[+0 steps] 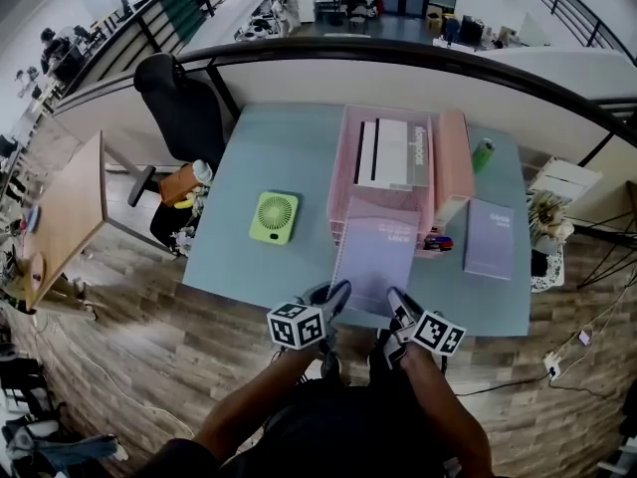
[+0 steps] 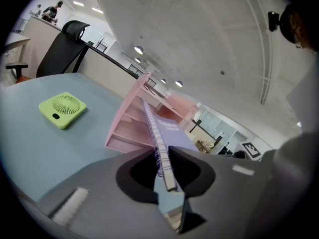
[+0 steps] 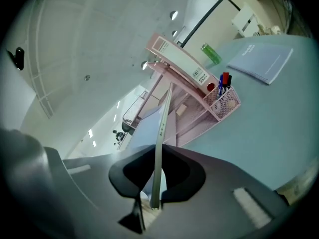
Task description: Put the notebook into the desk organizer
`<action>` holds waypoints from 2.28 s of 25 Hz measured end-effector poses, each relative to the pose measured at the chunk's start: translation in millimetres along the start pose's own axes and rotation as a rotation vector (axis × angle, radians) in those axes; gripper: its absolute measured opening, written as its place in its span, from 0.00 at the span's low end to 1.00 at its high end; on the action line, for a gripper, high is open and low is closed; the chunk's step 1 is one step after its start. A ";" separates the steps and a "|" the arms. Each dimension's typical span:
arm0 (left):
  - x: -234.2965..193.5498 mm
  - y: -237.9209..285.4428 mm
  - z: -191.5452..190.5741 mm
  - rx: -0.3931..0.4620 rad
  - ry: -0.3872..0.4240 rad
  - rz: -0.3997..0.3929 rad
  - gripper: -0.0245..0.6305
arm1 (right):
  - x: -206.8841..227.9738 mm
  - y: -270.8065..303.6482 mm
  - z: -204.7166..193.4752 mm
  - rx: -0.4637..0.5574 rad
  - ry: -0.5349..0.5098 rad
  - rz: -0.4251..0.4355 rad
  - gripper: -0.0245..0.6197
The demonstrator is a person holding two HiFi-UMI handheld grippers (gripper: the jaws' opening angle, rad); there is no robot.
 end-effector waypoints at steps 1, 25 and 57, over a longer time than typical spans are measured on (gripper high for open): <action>1.2 -4.1 -1.9 0.001 0.006 0.002 0.22 | -3.0 -2.4 -3.3 -0.001 -0.008 -0.007 0.09; 3.4 -72.5 -69.4 0.002 0.060 0.055 0.21 | -31.0 -49.3 -83.4 0.008 -0.131 -0.140 0.09; -12.4 -15.6 -81.4 -0.086 -0.079 0.117 0.21 | 24.0 -25.6 -60.8 -0.066 -0.029 -0.169 0.09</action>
Point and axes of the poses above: the fingertips, and each gripper's own axes: y forward along the fingers, x to its right, z out of its top, the point moved 9 cm from there along -y, backward along the fingers, and after that the axes turned 15 degrees about z, right-handed, at the moved point
